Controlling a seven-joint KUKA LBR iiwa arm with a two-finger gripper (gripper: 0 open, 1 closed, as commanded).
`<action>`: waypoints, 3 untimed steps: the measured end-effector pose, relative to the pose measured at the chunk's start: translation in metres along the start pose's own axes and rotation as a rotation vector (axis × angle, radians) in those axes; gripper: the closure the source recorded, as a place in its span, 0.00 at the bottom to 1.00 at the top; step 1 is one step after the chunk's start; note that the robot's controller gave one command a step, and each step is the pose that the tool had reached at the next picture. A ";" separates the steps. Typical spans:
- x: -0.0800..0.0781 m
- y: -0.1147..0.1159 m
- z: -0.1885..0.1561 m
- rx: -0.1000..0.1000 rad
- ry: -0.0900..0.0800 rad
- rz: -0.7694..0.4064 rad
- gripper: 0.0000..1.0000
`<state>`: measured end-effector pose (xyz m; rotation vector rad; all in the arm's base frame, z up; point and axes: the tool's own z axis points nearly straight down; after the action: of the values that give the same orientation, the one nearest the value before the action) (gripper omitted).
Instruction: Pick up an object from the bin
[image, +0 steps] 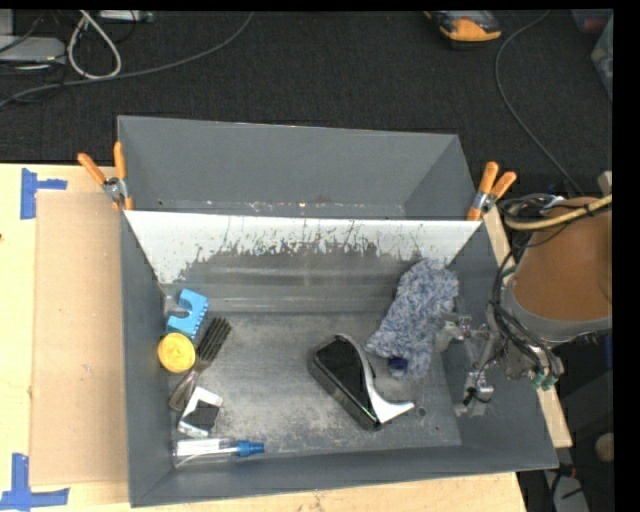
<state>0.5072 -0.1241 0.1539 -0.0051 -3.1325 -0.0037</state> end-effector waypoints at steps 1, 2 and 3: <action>-0.002 0.001 -0.004 0.002 -0.007 -0.006 0.00; -0.074 0.021 0.065 0.004 -0.012 -0.485 0.00; -0.089 0.023 0.045 0.002 -0.010 -0.437 0.00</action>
Offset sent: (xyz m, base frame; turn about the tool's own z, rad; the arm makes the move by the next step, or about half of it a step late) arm 0.0871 0.0243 -0.0839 -0.5814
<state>0.5955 -0.1014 0.1079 0.6767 -3.0689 -0.0034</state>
